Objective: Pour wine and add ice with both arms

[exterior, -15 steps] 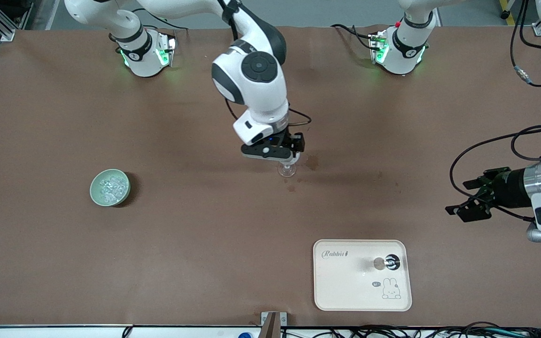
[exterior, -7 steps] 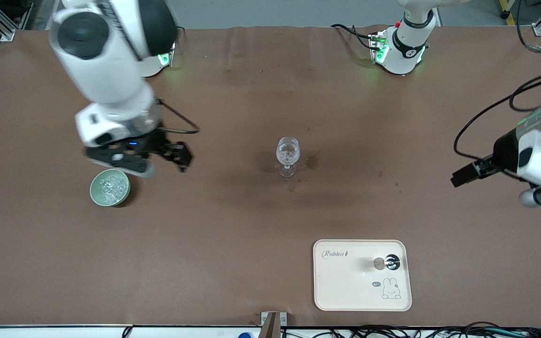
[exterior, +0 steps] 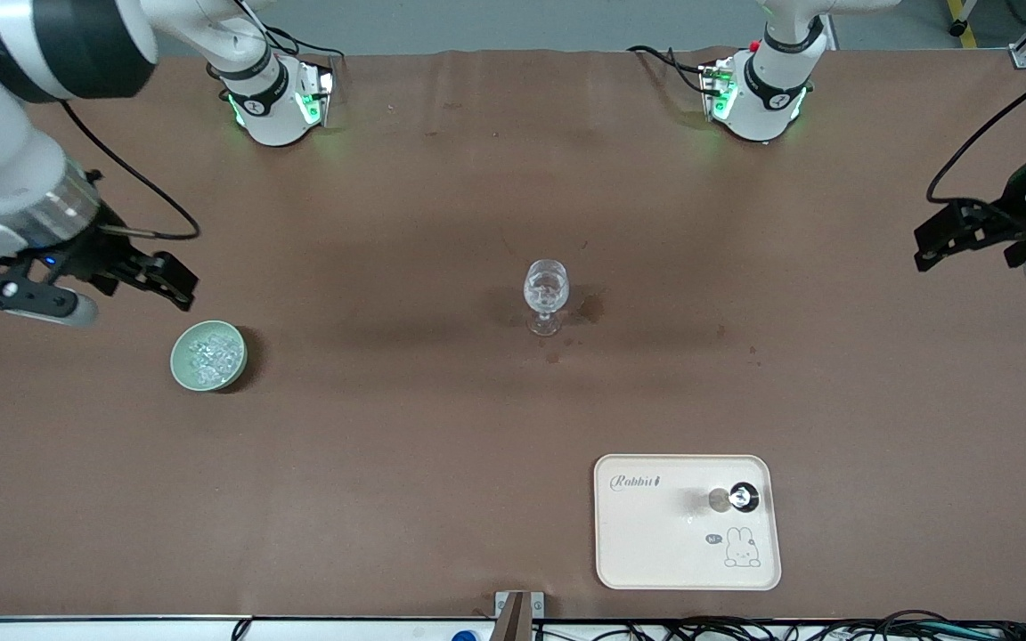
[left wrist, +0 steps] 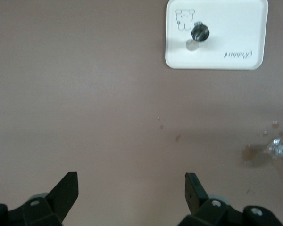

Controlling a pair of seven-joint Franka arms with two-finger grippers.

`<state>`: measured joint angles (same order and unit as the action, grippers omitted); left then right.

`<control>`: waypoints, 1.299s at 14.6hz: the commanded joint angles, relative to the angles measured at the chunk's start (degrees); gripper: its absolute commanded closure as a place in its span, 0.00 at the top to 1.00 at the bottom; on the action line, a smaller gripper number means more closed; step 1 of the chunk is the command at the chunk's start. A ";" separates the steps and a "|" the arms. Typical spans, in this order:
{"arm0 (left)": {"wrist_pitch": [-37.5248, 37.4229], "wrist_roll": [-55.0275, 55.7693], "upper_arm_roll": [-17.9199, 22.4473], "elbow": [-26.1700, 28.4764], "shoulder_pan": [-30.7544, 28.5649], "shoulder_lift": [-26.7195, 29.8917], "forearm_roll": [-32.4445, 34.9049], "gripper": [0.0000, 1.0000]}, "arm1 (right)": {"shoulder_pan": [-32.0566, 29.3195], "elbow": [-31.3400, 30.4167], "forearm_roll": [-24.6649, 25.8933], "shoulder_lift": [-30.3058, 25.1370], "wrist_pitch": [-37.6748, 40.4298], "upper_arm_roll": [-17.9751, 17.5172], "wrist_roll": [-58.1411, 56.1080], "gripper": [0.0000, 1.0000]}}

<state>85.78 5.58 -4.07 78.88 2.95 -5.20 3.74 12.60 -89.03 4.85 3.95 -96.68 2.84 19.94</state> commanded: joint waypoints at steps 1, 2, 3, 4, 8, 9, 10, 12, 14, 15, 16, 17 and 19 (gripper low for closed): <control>-1.06 -1.28 0.29 4.52 0.04 4.49 -0.14 1.00 | -3.89 -6.94 0.60 -6.41 -0.53 -1.43 -5.85 1.00; -1.06 -1.28 0.29 6.36 -0.13 5.81 -0.40 1.00 | -5.29 -7.29 0.42 -7.11 -0.09 -1.35 -8.66 1.00; -0.97 -1.19 0.37 7.94 -0.40 6.78 -0.66 1.00 | -6.87 -7.29 -1.93 -7.55 1.13 -1.26 -11.12 1.00; -0.88 -1.19 0.37 9.18 -0.49 7.66 -1.28 1.00 | -9.06 -7.12 -4.73 -7.99 2.10 -1.26 -13.50 1.00; -0.71 -1.10 0.55 11.03 -0.49 9.51 -1.46 1.00 | -12.07 -3.27 -6.08 -8.17 7.54 -1.26 -21.07 1.00; -0.62 -1.10 0.55 11.03 -0.23 9.51 -1.46 1.00 | -12.33 -1.60 -5.91 -7.91 8.95 -1.26 -21.60 1.00; -0.44 -1.01 0.55 11.03 0.04 9.51 -1.55 1.00 | -12.51 -0.19 -5.73 -7.73 9.22 -1.26 -22.04 1.00; -0.18 -1.01 0.55 11.12 -0.05 9.60 -1.72 1.00 | -12.60 2.62 -5.56 -7.38 10.97 -1.26 -22.05 1.00; -0.18 -1.01 0.46 11.12 -0.31 9.60 -1.72 1.00 | -12.60 4.13 -5.47 -6.77 11.95 -1.35 -22.05 1.00; -0.18 -1.01 0.38 11.12 -0.14 9.51 -1.72 1.00 | -12.60 4.22 -5.55 -6.59 11.95 -1.35 -22.05 1.00; -0.18 -1.01 0.20 11.12 0.04 9.42 -1.72 1.00 | -12.51 4.22 -5.64 -6.59 11.95 -1.35 -21.96 1.00; -0.18 -0.92 0.11 11.21 0.04 9.25 -1.72 1.00 | -12.25 4.13 -5.56 -6.50 11.95 -1.43 -21.87 1.00; 0.17 -0.92 0.02 11.47 0.13 9.07 -1.64 1.00 | -12.07 3.78 -5.64 -6.50 12.04 -1.43 -21.87 1.00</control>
<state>84.85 5.47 -4.05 88.93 3.02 2.92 2.81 1.30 -85.83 -0.34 -2.97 -85.42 2.21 -1.37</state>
